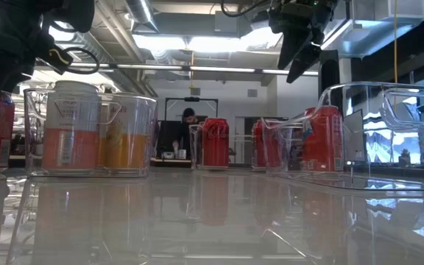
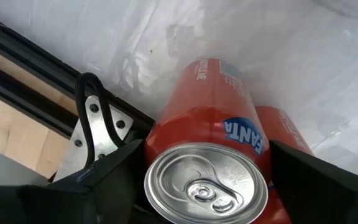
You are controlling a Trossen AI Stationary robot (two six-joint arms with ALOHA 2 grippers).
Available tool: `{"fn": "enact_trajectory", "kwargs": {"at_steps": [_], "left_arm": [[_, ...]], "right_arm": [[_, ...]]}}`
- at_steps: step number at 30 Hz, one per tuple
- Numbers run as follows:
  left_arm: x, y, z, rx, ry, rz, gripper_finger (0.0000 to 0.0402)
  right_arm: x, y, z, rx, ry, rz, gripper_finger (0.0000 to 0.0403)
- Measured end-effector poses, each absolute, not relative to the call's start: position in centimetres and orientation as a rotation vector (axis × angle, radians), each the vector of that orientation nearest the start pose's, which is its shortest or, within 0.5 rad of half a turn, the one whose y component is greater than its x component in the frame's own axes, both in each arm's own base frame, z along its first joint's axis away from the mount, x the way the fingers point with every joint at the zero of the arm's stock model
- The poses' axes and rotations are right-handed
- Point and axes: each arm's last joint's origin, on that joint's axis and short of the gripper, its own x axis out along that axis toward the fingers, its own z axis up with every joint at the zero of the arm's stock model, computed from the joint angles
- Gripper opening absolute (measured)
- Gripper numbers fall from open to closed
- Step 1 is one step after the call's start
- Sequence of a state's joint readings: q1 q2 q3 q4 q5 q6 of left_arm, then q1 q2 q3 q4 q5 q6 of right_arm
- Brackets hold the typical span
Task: Sort soda cans
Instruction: Put the top left red soda can into the right transparent bin
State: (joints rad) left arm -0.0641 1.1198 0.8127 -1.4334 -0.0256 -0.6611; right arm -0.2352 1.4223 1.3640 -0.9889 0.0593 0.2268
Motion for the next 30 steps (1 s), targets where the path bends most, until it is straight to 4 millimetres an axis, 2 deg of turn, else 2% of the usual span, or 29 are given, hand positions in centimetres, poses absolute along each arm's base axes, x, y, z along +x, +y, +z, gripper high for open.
{"fn": "enact_trajectory", "kwargs": {"at_steps": [7,14,23,30], "left_arm": [[13.8,-0.5,23.1,-0.419,1.690,0.555,0.0280],[14.1,-0.5,24.4,-0.410,1.663,0.556,0.0280],[15.2,-0.5,24.3,-0.400,1.557,0.504,0.0289],[15.5,-0.3,24.2,-0.395,1.524,0.551,0.0291]], "right_arm": [[26.9,-6.6,32.6,0.276,1.023,-0.373,0.0383],[26.8,-6.6,32.6,0.273,1.029,-0.372,0.0383],[26.9,-6.6,32.6,0.257,1.030,-0.363,0.0383],[26.9,-6.7,32.6,0.242,1.029,-0.355,0.0383]]}}
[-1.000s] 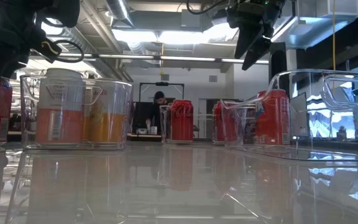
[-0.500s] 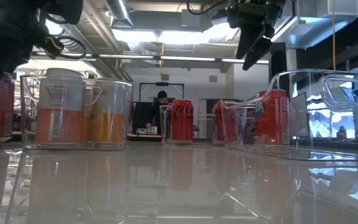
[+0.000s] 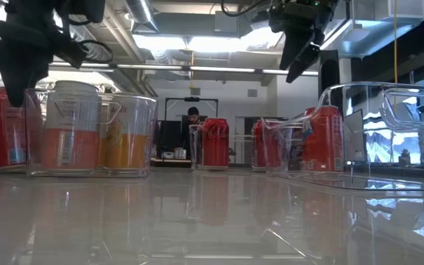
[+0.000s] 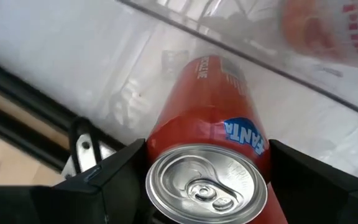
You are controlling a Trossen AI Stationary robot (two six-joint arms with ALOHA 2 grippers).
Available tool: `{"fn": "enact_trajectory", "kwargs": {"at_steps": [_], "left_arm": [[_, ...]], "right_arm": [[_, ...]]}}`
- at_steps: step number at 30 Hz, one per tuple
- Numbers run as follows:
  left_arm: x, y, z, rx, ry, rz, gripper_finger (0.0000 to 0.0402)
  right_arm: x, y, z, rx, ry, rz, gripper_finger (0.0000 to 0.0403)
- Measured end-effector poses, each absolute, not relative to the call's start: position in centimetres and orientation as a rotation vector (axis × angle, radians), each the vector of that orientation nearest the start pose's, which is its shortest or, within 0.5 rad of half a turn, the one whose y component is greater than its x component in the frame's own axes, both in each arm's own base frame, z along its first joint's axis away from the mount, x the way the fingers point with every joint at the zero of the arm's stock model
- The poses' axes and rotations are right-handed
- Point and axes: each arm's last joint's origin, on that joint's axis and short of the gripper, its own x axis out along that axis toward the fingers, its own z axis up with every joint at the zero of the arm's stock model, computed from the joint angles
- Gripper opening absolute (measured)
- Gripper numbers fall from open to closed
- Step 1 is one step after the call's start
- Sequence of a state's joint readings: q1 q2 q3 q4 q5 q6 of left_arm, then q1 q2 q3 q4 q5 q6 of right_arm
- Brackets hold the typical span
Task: Sort soda cans
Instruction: Put the top left red soda can into the right transparent bin
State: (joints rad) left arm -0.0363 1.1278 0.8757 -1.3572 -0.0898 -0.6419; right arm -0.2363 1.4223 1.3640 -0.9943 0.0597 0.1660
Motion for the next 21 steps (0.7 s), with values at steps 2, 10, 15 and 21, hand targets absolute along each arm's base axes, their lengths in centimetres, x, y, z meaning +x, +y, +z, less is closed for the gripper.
{"fn": "enact_trajectory", "kwargs": {"at_steps": [2,10,15,21], "left_arm": [[15.75,-0.28,24.24,-0.382,1.501,0.549,0.0291],[15.88,-0.05,24.28,-0.374,1.442,0.653,0.0344],[15.80,-0.12,24.29,-0.381,1.470,0.610,0.0359],[15.96,0.62,24.21,-0.400,1.449,0.633,0.0360]], "right_arm": [[26.90,-6.66,32.64,0.233,1.028,-0.350,0.0383],[26.94,-6.67,32.67,0.214,1.026,-0.339,0.0383],[27.02,-6.67,32.71,0.205,1.018,-0.333,0.0383],[27.20,-6.72,32.83,0.200,0.995,-0.332,0.0383]]}}
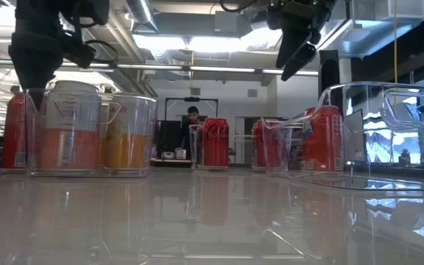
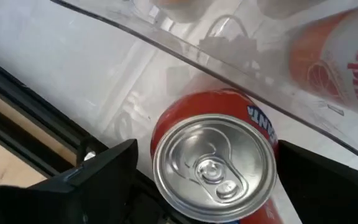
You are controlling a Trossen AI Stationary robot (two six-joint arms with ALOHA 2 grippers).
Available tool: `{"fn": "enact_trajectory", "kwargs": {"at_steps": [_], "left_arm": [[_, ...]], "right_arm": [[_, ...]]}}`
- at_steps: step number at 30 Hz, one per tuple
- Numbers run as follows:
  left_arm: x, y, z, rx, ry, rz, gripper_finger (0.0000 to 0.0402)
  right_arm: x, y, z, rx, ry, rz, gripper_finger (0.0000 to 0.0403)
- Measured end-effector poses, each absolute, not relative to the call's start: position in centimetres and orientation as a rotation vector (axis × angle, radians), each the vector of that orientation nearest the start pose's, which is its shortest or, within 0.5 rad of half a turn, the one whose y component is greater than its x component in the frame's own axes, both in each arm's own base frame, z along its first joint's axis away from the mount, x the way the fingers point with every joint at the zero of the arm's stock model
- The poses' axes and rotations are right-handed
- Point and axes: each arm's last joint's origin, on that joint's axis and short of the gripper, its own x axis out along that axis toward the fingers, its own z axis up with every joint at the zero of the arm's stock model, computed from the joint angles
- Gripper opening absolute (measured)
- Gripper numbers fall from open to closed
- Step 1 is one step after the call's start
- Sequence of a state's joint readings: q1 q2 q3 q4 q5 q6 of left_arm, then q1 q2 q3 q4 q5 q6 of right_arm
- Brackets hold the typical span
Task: Sort soda cans
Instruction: Put the top left red soda can into the right transparent bin
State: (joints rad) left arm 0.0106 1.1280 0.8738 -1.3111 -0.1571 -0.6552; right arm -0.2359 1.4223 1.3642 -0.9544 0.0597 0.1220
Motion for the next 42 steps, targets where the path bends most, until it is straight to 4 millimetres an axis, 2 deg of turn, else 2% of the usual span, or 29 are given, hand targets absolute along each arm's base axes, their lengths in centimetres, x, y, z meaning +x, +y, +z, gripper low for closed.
{"fn": "enact_trajectory", "kwargs": {"at_steps": [6,11,17,18,22,27,30,34,38,42], "left_arm": [[15.8,1.4,22.1,-0.519,1.479,0.573,0.0360],[15.9,1.6,20.7,-0.529,1.457,0.547,0.0356],[15.6,1.5,20.9,-0.505,1.497,0.529,0.0287],[15.6,1.5,21.1,-0.502,1.495,0.525,0.0286],[15.4,1.5,23.6,-0.499,1.532,0.538,0.0286],[14.7,1.3,28.4,-0.488,1.555,0.569,0.0286],[14.9,1.0,31.4,-0.473,1.456,0.541,0.0286],[15.2,0.4,35.0,-0.472,1.306,0.489,0.0286],[15.8,-0.1,37.8,-0.455,1.131,0.447,0.0286],[17.5,-0.5,39.3,-0.414,0.944,0.363,0.0286]], "right_arm": [[27.5,-6.8,33.0,0.189,0.961,-0.327,0.0383],[27.8,-6.9,33.2,0.171,0.930,-0.319,0.0383],[27.9,-6.9,33.3,0.176,0.906,-0.322,0.0383],[27.9,-6.9,33.3,0.184,0.902,-0.326,0.0383],[27.9,-6.9,33.3,0.241,0.898,-0.350,0.0383],[27.2,-6.6,33.5,0.271,0.962,-0.359,0.0383],[26.6,-5.6,34.6,0.276,0.961,-0.348,0.0383],[26.0,-3.1,35.7,0.251,0.919,-0.296,0.0383],[25.9,-0.9,36.0,0.215,0.905,-0.293,0.0383],[26.1,1.4,36.1,0.163,0.880,-0.261,0.0365]]}}
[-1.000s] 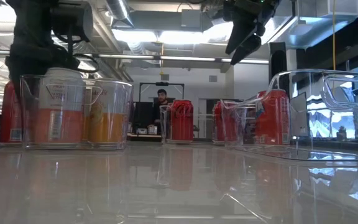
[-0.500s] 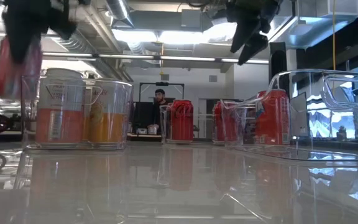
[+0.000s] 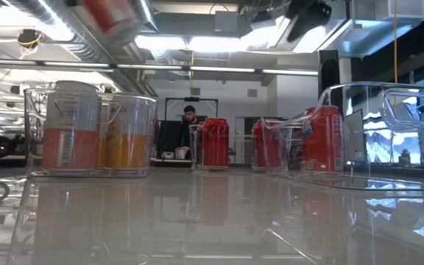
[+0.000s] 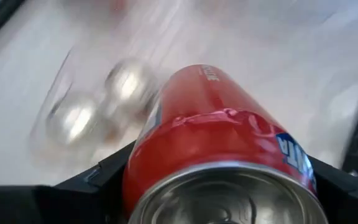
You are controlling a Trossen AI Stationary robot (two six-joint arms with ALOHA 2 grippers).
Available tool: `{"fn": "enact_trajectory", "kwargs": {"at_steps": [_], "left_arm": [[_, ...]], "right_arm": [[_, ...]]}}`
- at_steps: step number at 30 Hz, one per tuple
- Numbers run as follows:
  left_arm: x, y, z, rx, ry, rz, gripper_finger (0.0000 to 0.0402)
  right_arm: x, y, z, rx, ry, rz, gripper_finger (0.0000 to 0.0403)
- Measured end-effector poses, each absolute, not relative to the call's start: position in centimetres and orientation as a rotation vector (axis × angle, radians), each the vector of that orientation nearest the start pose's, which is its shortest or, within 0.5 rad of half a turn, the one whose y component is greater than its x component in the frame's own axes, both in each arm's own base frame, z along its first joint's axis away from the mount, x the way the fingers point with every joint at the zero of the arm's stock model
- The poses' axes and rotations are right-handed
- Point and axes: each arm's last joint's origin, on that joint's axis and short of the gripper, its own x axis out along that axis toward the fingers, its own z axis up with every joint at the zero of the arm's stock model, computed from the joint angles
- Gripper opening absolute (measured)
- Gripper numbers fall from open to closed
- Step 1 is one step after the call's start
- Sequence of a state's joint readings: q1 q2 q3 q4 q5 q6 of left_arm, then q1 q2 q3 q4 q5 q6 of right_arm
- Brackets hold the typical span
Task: Sort soda cans
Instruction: Put the top left red soda can into the right transparent bin
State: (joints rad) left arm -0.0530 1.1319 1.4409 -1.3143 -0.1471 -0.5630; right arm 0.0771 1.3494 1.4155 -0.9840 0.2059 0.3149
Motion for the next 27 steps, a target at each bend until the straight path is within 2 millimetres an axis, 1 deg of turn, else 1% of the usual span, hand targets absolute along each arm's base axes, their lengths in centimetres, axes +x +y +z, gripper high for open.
{"fn": "enact_trajectory", "kwargs": {"at_steps": [2,5,7,10,12,13,14,15,17,19,22,24,27], "left_arm": [[19.0,-0.7,39.4,-0.387,0.884,0.320,0.0286],[21.6,-0.9,38.5,-0.317,0.888,0.279,0.0286],[23.8,-1.1,37.8,-0.268,0.874,0.242,0.0286],[26.9,-1.4,36.7,-0.209,0.841,0.168,0.0286],[28.6,-1.8,36.1,-0.185,0.815,0.088,0.0286],[29.3,-1.9,35.9,-0.178,0.796,0.063,0.0286],[29.8,-2.0,35.8,-0.174,0.783,0.047,0.0286],[30.1,-2.1,35.7,-0.165,0.775,0.037,0.0286],[30.5,-2.1,35.7,-0.159,0.751,0.031,0.0286],[30.9,-2.1,36.1,-0.153,0.694,0.028,0.0286],[31.2,-2.2,36.5,-0.130,0.634,0.018,0.0286],[31.3,-2.2,36.4,-0.107,0.634,0.003,0.0286],[31.3,-1.9,36.3,-0.100,0.632,-0.001,0.0286]], "right_arm": [[26.3,2.5,36.3,0.135,0.842,-0.242,0.0338],[26.7,3.9,36.7,0.072,0.763,-0.223,0.0272],[27.0,4.4,37.2,0.034,0.698,-0.186,0.0215],[27.6,5.2,37.9,-0.018,0.613,-0.120,0.0117],[27.9,5.3,38.0,-0.040,0.593,-0.098,0.0051],[28.0,5.4,37.8,-0.055,0.596,-0.089,0.0026],[28.2,5.4,37.6,-0.066,0.600,-0.084,0.0014],[28.3,5.4,37.4,-0.080,0.605,-0.081,0.0013],[28.3,5.5,36.8,-0.083,0.623,-0.068,0.0023],[28.5,5.5,36.0,-0.077,0.625,-0.055,0.0027],[29.0,5.7,34.9,-0.064,0.589,-0.029,0.0017],[29.2,5.9,34.4,-0.051,0.563,-0.001,0.0006],[29.4,6.0,33.9,-0.038,0.539,0.024,0.0006]]}}
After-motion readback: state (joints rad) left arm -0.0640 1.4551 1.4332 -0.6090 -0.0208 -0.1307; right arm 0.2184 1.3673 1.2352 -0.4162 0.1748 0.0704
